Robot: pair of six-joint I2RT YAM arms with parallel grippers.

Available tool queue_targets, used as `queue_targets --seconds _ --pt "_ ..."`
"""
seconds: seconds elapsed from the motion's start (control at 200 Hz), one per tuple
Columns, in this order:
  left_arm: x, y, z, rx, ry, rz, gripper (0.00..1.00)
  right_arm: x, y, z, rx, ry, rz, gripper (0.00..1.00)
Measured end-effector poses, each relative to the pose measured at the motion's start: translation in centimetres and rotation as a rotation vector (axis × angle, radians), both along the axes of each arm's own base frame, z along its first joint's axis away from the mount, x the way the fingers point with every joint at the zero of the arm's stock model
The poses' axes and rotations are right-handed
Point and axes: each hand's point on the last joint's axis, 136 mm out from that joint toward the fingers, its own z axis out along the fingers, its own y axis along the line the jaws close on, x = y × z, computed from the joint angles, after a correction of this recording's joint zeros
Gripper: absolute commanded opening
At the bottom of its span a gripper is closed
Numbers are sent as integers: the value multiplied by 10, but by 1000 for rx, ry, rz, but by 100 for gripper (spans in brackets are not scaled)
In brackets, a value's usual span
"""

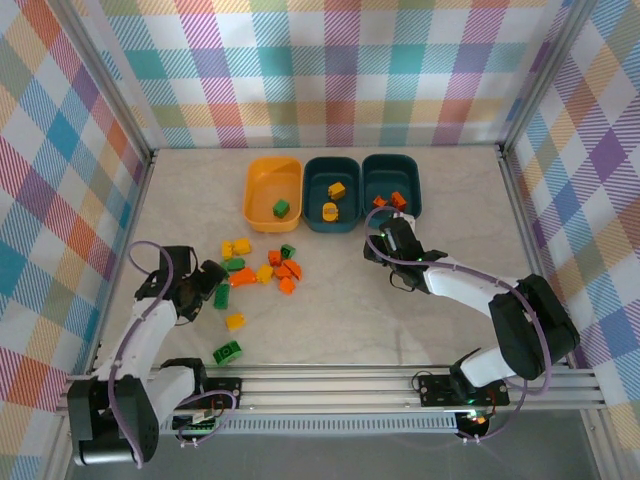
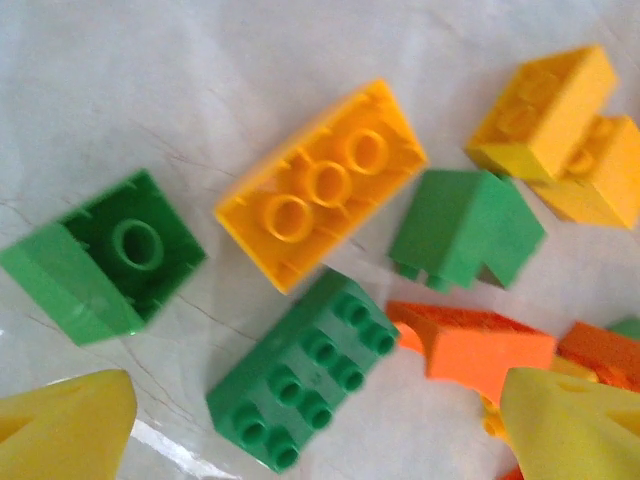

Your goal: Sort the legos into containers by color

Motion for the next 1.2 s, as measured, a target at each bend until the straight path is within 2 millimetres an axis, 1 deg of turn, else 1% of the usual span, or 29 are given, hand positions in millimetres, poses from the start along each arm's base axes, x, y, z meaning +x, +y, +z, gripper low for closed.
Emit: queue_targets --seconds 0.095,0.205,0.305,0.405,0.52,0.63,0.75,0.845,0.915,1.01,1.06,1.135,1.2 --pt "-2 -17 -1 39 28 -92 84 0 0 -3 -2 8 2 70" --pt "2 -26 -10 118 116 -161 80 0 1 -6 -6 16 3 70" --pt "8 -20 -18 197 183 -168 78 0 1 -7 -6 18 5 70" --pt "8 -13 -26 246 221 -163 75 0 1 -7 -6 18 4 70" --pt "16 -16 -27 257 213 -174 66 0 1 -6 -6 18 5 70" --pt "24 -20 -28 267 193 -194 63 0 1 -6 -5 18 5 70" --pt "28 -23 -27 278 177 -207 63 0 1 -6 -5 18 5 70" --pt "30 -29 -26 282 163 -225 67 0 1 -6 -5 18 5 70" --pt "30 -40 -26 271 151 -265 70 0 1 -6 -6 18 5 70" --pt "26 -64 -26 238 143 -356 73 0 1 -6 -6 18 5 70" --pt "24 -72 -25 228 135 -390 75 0 1 -6 -6 18 5 70" --pt "23 -78 -21 224 119 -413 78 0 1 -6 -5 18 5 70" --pt "24 -77 -15 230 103 -411 78 0 1 -6 -5 18 5 70"
